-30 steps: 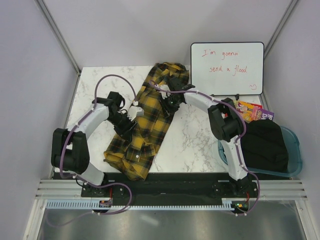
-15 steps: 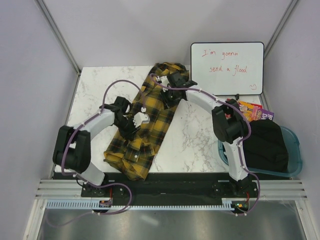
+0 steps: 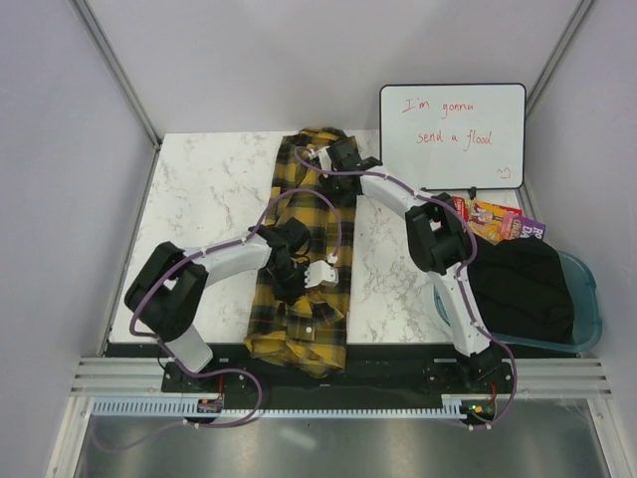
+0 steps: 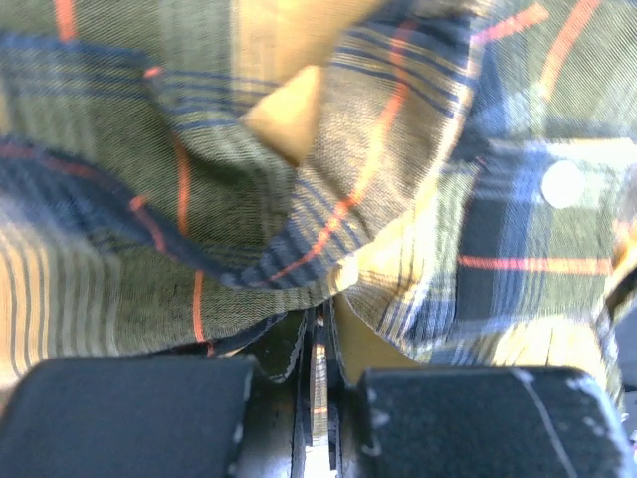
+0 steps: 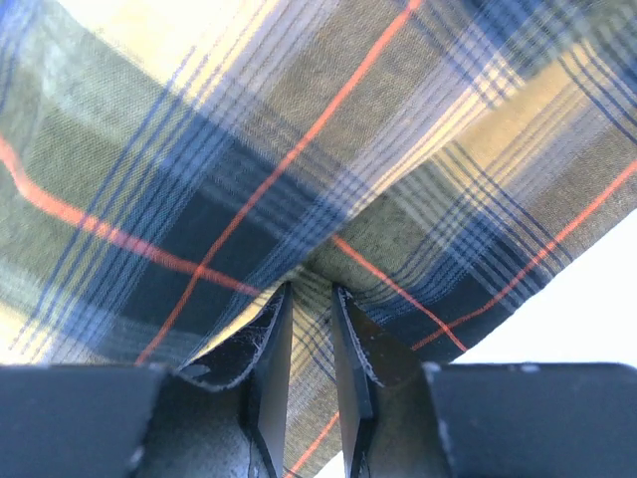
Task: Fold and stack the long sleeve shirts
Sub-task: Fold the shirt
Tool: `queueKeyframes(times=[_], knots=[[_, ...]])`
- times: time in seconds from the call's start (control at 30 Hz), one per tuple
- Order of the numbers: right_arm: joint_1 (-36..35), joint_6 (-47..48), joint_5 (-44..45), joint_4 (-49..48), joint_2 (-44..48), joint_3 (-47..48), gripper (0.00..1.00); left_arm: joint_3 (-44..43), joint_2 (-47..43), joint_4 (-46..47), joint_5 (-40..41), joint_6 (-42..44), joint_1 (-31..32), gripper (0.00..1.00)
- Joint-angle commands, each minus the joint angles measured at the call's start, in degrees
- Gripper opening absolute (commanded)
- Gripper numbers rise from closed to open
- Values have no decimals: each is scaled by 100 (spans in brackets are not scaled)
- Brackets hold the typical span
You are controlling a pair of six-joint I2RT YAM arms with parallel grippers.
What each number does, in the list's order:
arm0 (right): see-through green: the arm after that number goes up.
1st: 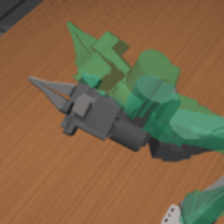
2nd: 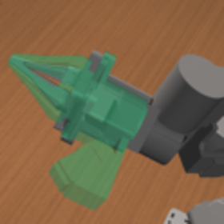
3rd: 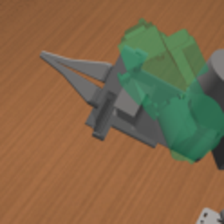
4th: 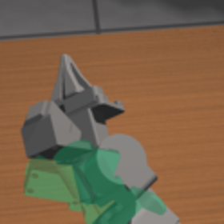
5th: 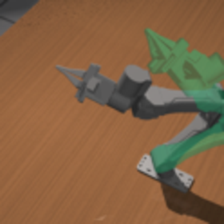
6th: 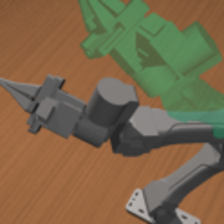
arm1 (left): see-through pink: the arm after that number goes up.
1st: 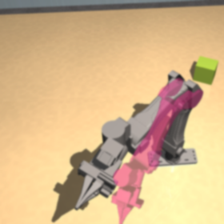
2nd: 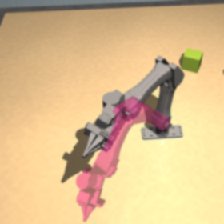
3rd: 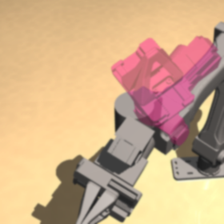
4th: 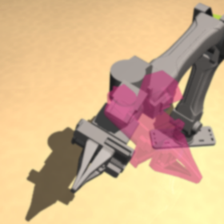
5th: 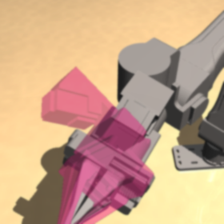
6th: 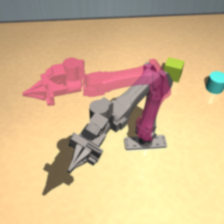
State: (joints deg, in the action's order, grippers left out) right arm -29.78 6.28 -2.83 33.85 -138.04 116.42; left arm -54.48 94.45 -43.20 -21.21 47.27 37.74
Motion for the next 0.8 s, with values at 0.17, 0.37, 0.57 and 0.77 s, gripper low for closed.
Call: queueKeyframes(times=[0.17,0.37,0.57,0.77], knots=[[69,417,792,-158,-1181,1488,31,-704,803,250,-901,-771,-20,11],[236,155,-102,-335,-717,1454,40,-661,-538,286,-1456,-771,-626,33],[262,144,-1430,-335,1118,875,67,-476,-2690,-109,-1412,-490,-926,66],[271,988,-2124,-370,3017,-407,93,-73,-4030,39,-1569,-482,-952,99]])
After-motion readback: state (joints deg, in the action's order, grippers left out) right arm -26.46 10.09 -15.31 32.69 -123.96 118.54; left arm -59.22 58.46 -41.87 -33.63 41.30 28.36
